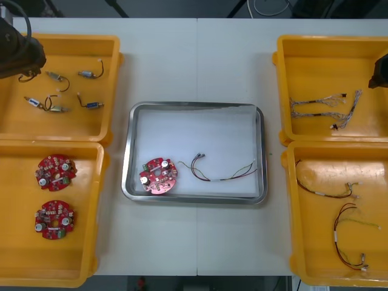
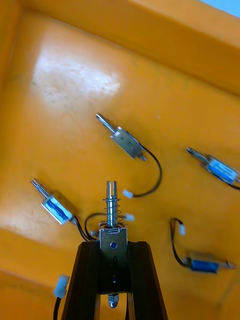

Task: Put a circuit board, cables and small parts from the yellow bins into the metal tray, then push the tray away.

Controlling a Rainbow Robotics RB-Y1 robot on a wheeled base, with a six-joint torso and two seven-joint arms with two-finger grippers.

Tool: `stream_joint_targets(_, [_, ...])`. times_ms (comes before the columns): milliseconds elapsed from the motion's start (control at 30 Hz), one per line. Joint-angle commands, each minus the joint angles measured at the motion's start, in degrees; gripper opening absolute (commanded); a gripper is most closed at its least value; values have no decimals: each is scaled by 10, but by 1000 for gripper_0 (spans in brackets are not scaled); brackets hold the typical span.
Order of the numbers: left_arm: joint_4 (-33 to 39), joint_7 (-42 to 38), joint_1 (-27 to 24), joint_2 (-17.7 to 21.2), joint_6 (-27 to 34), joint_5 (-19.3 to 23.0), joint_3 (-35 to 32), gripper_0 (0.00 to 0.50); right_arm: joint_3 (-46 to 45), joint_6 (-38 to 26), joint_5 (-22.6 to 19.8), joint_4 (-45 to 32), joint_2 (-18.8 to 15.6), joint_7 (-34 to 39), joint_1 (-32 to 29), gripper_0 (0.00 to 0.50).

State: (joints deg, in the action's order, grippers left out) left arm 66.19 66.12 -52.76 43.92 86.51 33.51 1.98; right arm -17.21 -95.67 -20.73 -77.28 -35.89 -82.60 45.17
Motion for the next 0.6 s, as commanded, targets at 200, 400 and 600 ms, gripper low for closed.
stream_joint_targets(200, [233,-96,53,6,119,13,16,0,-12,81,12,99,6,87,43,500])
stream_joint_targets(400, [335,-168,58,-16,158,26,72,0,-12,115,16,126,15,109,43,500])
stream_joint_targets(600, [382,-235,39,-51,159,48,141,0,-5,135,15,149,30,165,43,500])
